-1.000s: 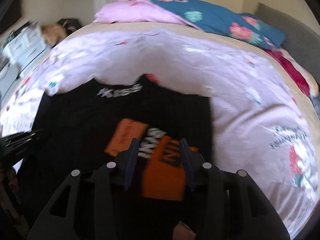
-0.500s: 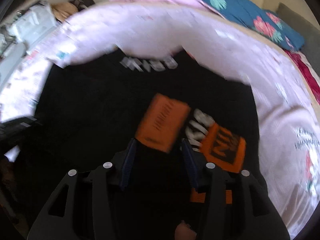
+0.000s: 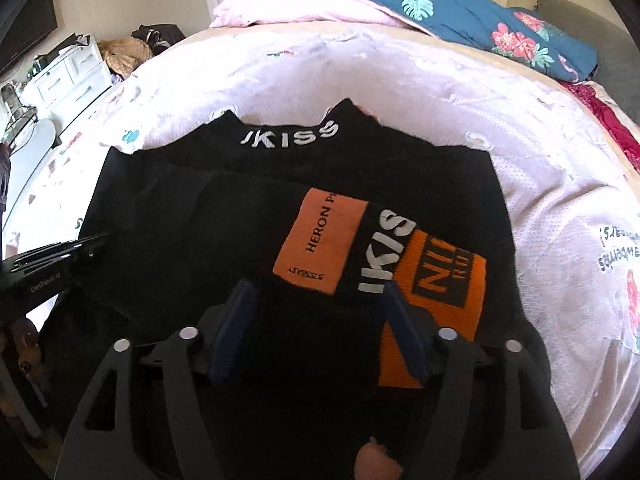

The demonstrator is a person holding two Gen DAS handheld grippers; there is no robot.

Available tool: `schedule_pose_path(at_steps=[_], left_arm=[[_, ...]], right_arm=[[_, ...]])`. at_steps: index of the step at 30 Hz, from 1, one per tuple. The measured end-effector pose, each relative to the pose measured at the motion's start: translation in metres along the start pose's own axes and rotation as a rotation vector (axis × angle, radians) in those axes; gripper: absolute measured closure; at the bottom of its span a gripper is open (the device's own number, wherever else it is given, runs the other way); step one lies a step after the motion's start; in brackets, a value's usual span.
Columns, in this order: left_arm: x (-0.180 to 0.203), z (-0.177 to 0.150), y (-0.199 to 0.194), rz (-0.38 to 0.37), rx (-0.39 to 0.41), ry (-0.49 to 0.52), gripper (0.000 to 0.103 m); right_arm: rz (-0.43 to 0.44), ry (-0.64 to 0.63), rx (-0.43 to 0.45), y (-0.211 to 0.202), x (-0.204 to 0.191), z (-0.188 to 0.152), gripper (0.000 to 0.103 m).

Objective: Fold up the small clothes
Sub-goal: 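Hold the shirt's side edge with the left gripper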

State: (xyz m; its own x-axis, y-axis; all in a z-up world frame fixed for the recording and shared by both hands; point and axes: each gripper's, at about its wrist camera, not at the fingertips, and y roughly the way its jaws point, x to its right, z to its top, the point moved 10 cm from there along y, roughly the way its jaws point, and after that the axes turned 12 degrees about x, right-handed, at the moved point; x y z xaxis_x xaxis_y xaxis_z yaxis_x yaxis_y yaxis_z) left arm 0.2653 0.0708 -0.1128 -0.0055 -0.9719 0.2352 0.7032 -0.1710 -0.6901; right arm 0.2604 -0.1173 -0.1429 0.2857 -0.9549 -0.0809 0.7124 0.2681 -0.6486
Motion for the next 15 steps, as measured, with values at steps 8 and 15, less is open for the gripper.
schedule_pose_path(at_steps=[8, 15], left_arm=[[0.006, 0.001, -0.001, -0.024, 0.0, -0.006, 0.091], [0.015, 0.002, -0.005, -0.054, -0.001, -0.01, 0.069]], right_arm=[[-0.013, 0.03, 0.027, -0.011, 0.007, 0.006, 0.019], [-0.037, 0.037, 0.039, -0.015, 0.011, 0.009, 0.008]])
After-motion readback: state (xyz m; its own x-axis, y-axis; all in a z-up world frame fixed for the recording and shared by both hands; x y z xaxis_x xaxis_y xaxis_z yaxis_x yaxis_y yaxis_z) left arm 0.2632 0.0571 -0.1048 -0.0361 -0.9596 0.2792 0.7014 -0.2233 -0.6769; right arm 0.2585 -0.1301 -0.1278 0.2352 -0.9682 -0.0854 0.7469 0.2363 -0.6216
